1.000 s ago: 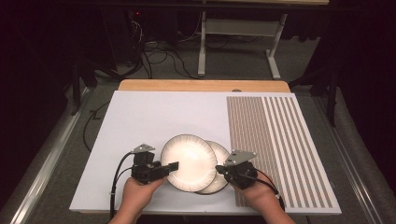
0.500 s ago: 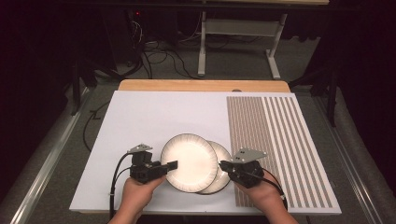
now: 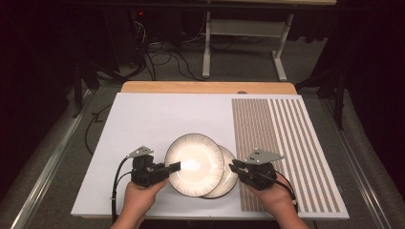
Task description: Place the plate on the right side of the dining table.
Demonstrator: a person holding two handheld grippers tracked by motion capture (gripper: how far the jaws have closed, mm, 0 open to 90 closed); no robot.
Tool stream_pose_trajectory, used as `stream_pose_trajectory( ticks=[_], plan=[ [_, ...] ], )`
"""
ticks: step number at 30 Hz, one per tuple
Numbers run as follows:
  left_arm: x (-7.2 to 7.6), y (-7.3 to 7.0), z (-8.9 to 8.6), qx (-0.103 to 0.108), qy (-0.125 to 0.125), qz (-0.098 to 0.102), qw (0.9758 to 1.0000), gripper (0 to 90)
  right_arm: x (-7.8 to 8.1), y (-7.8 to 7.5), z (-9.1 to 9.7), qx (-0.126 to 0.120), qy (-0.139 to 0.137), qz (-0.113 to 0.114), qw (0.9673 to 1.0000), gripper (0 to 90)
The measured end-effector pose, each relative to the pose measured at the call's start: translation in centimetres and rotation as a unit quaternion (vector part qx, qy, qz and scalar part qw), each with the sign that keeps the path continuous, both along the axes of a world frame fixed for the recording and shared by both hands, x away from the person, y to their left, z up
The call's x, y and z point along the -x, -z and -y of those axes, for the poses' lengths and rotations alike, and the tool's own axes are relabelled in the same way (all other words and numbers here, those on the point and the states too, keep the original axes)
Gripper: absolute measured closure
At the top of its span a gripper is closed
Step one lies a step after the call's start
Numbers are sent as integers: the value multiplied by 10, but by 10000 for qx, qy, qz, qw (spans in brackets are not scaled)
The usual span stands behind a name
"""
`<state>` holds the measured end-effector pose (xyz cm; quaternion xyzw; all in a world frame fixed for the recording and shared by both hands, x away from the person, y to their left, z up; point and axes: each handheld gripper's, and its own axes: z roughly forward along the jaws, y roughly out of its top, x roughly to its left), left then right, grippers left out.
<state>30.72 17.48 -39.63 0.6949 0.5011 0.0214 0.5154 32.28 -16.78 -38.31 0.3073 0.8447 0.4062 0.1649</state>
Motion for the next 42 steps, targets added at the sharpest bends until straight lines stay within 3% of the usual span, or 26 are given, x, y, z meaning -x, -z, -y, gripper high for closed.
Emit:
stream_pose_trajectory(
  ticks=[14, 15, 24, 32, 36, 42],
  plan=[
    [7, -10, 0, 19, 37, 539, 9985, 768, -1, 0, 4, -54, 103, 7, 9999, 744],
    [7, -12, -1, 18, 3, 682, 9977, 775, -2, 0, 5, -74, 101, 20, 9999, 736],
    [9, -14, -6, -83, -95, 994, 9950, 786, -2, -3, 11, -159, 192, 53, 9997, 681],
    [11, -17, -8, -297, -136, 1295, 9910, 784, -1, -9, 24, -331, 320, 171, 9988, 587],
    [12, -20, -9, -445, -194, 1432, 9885, 784, 1, -15, 32, -422, 456, 354, 9974, 504],
    [13, -20, -9, -507, -176, 1512, 9871, 781, 3, -21, 49, -571, 571, 503, 9955, 348]
  ],
)
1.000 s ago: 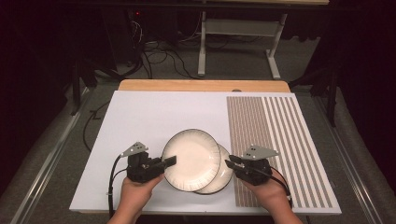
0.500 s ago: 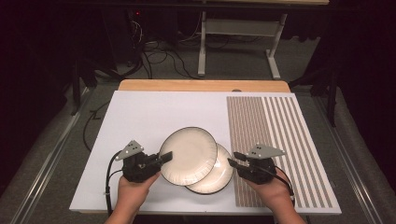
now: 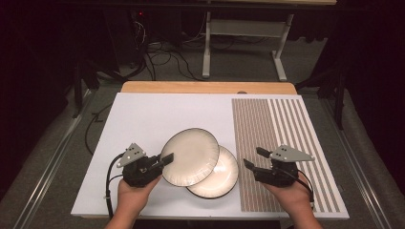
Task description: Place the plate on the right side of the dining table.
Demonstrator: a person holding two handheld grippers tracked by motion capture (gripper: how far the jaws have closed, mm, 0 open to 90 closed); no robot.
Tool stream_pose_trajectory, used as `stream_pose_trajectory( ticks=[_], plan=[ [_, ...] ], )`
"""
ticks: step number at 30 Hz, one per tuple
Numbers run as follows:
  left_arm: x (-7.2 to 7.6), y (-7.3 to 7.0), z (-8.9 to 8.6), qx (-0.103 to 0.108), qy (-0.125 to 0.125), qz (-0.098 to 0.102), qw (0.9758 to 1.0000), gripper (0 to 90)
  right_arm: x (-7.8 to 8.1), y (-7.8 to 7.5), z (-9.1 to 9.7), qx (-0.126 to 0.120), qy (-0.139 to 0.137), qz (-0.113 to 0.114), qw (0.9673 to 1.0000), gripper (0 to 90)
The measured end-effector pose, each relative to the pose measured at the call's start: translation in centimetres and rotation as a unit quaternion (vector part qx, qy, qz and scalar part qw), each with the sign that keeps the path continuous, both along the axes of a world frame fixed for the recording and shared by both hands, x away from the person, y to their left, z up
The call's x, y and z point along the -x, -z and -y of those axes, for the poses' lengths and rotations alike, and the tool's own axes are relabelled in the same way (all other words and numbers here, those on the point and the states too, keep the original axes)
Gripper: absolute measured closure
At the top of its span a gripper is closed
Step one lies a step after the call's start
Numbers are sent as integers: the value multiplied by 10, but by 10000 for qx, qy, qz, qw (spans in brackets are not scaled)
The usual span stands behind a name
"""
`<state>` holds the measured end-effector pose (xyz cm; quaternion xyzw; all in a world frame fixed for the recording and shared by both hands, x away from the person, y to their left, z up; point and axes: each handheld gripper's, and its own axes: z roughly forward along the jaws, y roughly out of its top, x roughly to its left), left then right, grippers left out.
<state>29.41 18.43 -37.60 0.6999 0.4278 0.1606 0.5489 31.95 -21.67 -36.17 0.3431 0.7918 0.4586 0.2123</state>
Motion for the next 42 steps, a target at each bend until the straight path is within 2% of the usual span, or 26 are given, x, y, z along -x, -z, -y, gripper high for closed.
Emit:
stream_pose_trajectory(
  ticks=[1, 2, 3, 4, 5, 9, 14, 25, 35, 40, 42],
  plan=[
    [0, 0, 0, -10, 7, 30, 10000, 781, 0, -1, 5, -113, 41, 57, 9999, 280],
    [0, 0, -1, -15, 5, 38, 10000, 781, 0, -1, 5, -113, 41, 57, 9999, 280],
    [1, 0, -1, -29, 4, 50, 10000, 781, 1, -3, 9, -226, 69, 87, 9997, 210],
    [1, 0, -1, -44, 6, 80, 10000, 781, 1, -3, 9, -226, 69, 87, 9997, 210],
    [1, 0, -2, -58, 25, 105, 9999, 781, 1, -4, 13, -273, 92, 175, 9994, 157],
    [1, 0, -3, -82, 60, 164, 9998, 778, 5, -6, 18, -304, 185, 303, 9989, 95],
    [2, 0, -5, -160, 123, 215, 9996, 775, 7, -5, 22, -332, 274, 317, 9986, 8],
    [4, 0, -9, -247, 227, 283, 9990, 774, 8, -4, 28, -450, 400, 353, 9976, 6],
    [4, 0, -10, -291, 260, 309, 9988, 773, 7, -3, 30, -440, 405, 361, 9976, 6],
    [4, 0, -11, -294, 266, 294, 9988, 773, 8, -6, 24, -436, 360, 340, 9978, 6],
    [4, 0, -11, -297, 274, 292, 9988, 773, 8, -6, 19, -427, 263, 396, 9980, 7]
  ],
)
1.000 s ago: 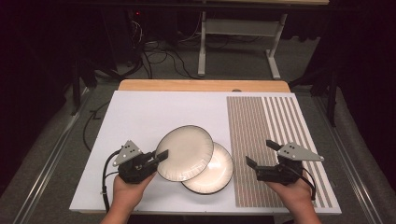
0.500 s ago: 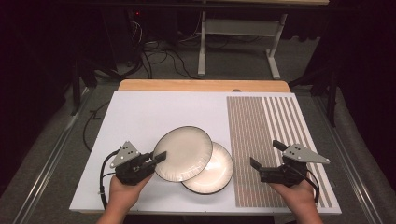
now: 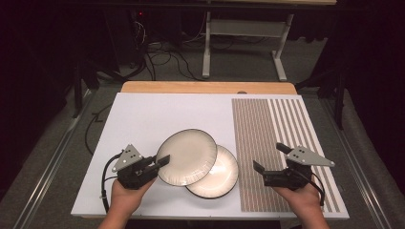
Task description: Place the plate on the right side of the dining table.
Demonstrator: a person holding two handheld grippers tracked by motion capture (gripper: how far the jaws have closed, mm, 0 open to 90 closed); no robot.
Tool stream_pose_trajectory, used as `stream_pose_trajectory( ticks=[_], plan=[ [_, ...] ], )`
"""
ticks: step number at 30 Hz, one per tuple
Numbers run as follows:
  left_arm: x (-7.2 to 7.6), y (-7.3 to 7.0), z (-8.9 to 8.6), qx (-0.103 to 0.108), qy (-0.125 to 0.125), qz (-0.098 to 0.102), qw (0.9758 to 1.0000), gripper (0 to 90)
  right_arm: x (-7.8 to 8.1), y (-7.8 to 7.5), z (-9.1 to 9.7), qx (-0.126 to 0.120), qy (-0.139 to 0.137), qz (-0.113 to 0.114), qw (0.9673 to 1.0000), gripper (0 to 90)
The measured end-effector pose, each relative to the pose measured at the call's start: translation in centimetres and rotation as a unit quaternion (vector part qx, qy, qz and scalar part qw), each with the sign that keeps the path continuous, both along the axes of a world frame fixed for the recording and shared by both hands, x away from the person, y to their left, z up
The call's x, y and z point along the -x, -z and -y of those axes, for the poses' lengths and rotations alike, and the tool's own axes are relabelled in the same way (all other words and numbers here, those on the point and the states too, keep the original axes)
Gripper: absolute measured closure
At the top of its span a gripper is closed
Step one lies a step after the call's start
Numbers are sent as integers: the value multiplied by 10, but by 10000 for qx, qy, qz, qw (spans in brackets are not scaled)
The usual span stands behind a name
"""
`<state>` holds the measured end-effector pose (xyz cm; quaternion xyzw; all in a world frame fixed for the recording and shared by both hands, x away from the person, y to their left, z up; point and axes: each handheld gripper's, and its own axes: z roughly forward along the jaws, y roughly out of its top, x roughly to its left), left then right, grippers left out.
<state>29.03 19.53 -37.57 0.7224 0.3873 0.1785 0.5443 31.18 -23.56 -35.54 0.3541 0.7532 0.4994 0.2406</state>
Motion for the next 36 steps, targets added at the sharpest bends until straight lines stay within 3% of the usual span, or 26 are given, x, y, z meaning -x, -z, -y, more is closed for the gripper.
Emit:
stream_pose_trajectory(
  ticks=[13, 25, 28, 29, 36],
  plan=[
    [0, 0, -2, -32, 39, 13, 10000, 772, -13, 4, -53, 143, -507, -258, 9983, 77],
    [1, 0, -1, -46, 32, 28, 10000, 773, -27, 5, -91, 36, -802, -471, 9957, 186],
    [1, 0, -1, -42, 33, 28, 10000, 773, -31, 6, -102, 16, -816, -507, 9954, 254],
    [1, 0, -1, -42, 30, 26, 10000, 773, -33, 8, -107, -31, -804, -487, 9956, 319],
    [1, 0, -1, -19, 19, 22, 10000, 773, -39, 15, -114, -251, -930, -586, 9936, 470]
  ],
)
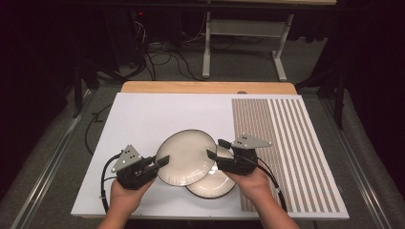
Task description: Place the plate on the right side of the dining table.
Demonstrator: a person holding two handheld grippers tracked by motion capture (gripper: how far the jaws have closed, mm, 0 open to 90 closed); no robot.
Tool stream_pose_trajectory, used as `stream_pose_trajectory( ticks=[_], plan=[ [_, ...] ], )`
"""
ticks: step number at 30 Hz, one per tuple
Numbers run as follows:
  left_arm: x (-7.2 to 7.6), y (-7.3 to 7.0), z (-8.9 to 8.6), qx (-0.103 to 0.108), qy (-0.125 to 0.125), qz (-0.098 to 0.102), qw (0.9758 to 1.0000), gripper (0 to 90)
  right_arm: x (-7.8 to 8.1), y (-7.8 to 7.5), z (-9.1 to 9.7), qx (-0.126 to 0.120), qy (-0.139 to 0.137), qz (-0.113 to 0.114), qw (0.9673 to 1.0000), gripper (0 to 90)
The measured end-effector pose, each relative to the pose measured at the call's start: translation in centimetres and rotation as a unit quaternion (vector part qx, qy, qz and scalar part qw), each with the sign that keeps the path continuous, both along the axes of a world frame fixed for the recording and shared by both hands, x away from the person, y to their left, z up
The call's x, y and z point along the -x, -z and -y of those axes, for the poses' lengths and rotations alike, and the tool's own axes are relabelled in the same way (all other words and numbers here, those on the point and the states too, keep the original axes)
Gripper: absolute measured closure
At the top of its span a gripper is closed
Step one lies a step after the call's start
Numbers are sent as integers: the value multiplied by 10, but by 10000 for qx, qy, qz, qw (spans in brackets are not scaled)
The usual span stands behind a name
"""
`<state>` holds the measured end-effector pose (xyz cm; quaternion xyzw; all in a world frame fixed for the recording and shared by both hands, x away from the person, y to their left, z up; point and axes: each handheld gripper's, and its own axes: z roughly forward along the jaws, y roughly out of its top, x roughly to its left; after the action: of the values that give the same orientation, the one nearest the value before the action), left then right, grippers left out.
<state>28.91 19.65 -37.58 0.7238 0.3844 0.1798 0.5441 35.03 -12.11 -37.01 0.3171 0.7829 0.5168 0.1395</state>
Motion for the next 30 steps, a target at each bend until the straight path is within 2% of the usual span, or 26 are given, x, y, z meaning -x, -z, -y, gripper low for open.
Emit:
stream_pose_trajectory(
  ticks=[4, 5, 9, 11, 16, 22, 23, 24, 30],
  plan=[
    [1, 0, 0, 9, 1, 24, 10000, 773, -1, 6, -2, -17, -91, -191, 9998, 549],
    [1, 0, 0, 3, -2, 33, 10000, 773, -2, 9, -1, -87, -63, -288, 9995, 576],
    [1, 0, 0, 1, -3, 31, 10000, 773, -3, 14, -1, -46, -69, -293, 9995, 646],
    [1, 0, 0, -4, -3, 40, 10000, 773, -3, 19, -5, 37, -138, -413, 9990, 678],
    [1, 0, 0, -2, -3, 38, 10000, 772, -2, 23, -6, 73, -156, -512, 9985, 720],
    [0, 1, -1, 17, 5, 22, 10000, 773, -3, 25, -4, -73, -136, -601, 9981, 770],
    [0, 1, -1, 25, -1, 17, 10000, 773, -3, 25, -4, -121, -135, -639, 9978, 776],
    [0, 1, -1, 29, 2, 8, 10000, 773, -4, 25, -3, -232, -107, -768, 9967, 791],
    [2, -1, -1, 138, -64, -140, 9998, 785, -6, 25, -1, -414, -87, -961, 9945, 817]
  ],
)
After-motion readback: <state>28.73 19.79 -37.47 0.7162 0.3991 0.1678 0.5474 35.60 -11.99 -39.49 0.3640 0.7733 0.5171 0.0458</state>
